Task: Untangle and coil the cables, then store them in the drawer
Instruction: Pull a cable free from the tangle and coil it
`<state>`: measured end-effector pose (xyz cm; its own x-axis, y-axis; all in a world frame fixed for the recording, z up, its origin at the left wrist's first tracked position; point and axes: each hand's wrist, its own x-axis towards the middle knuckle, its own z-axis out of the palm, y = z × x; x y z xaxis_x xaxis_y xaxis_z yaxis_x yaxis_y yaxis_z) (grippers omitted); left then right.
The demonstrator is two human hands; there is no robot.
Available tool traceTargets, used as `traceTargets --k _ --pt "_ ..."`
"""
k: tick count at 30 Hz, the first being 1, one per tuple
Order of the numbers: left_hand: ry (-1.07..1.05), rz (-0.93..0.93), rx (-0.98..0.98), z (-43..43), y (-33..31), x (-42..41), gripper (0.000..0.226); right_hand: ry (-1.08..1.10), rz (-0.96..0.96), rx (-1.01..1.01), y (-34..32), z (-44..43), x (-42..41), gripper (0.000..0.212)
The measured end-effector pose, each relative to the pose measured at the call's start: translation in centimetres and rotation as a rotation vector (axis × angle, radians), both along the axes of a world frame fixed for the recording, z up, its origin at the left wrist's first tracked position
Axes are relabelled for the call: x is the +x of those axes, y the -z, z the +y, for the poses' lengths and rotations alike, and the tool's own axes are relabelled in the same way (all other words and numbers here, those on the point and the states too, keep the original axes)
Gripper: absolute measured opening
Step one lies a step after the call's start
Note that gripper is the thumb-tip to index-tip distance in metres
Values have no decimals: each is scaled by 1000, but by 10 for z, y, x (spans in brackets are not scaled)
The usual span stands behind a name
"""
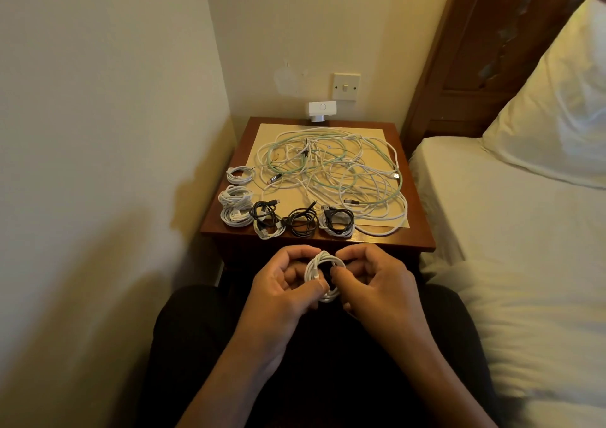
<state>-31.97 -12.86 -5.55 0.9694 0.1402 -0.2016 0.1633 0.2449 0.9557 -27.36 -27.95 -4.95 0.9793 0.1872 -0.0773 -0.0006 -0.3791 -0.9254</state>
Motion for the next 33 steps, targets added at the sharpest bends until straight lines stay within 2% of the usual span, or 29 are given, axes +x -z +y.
traceTargets --k 4,8,11,13,18,24,26,28,31,33 --pt "27 67 -137 4 7 0 39 -69 202 41 1 -2 6 15" --pt "-38 183 -343 12 13 4 47 -140 436 308 4 -6 7 19" --pt "-24 214 -377 16 11 7 50 -164 605 554 6 -9 9 29" --pt "-4 219 -398 16 9 7 50 -164 663 649 7 -10 10 35" --pt "21 197 -410 20 9 6 41 -126 553 588 10 -11 9 33" --pt "25 132 -503 18 10 1 50 -93 536 604 6 -13 6 39" --pt "-24 109 -426 15 8 0 43 -96 551 613 5 -12 5 40" --pt "-67 80 -257 12 6 0 38 -129 530 586 4 -11 5 42" --pt "-57 47 -92 12 5 1 34 -170 425 490 3 -10 4 44" --pt "-4 60 -31 16 5 1 34 -202 334 384 1 -10 2 37"
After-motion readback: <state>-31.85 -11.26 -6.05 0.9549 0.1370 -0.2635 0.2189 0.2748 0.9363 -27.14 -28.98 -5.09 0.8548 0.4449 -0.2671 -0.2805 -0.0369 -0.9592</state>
